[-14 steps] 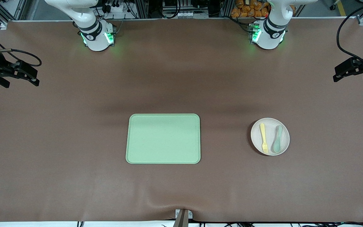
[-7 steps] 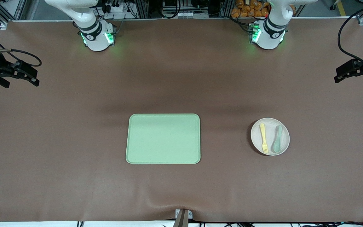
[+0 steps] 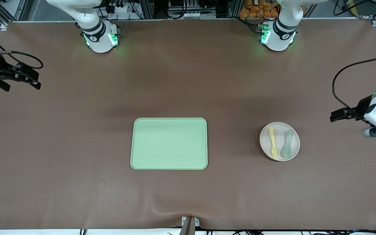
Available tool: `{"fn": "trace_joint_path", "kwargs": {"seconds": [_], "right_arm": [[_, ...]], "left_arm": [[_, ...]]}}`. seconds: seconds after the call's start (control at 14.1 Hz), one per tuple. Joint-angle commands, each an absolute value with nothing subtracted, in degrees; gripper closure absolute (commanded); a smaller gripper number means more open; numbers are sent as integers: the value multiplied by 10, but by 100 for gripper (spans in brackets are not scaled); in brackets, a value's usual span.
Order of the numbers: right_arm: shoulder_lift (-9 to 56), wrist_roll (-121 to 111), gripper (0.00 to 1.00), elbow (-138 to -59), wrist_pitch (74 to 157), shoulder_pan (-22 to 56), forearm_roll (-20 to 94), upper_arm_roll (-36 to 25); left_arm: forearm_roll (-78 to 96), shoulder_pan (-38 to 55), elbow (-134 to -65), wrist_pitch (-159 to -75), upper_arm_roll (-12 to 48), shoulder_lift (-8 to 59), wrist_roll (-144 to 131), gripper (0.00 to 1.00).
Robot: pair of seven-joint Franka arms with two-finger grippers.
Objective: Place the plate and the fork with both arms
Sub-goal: 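Move the left gripper from rest toward the white plate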
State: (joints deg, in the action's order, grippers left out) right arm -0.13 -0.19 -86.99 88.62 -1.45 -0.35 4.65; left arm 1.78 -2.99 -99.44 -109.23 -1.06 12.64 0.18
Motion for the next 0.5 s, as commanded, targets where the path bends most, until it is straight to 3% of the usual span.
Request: {"fn": "trace_joint_path", "kwargs": {"seconds": [0.0,0.43], "right_arm": [[-20,-8,0,-890,893,-25,2,54],[-20,-8,0,-890,892,-25,2,54]], "left_arm": [[32,-34,-1094,-1214,-7,130,4,0],[34,-35,-1114,-1327,-6,228,15,0]]}}
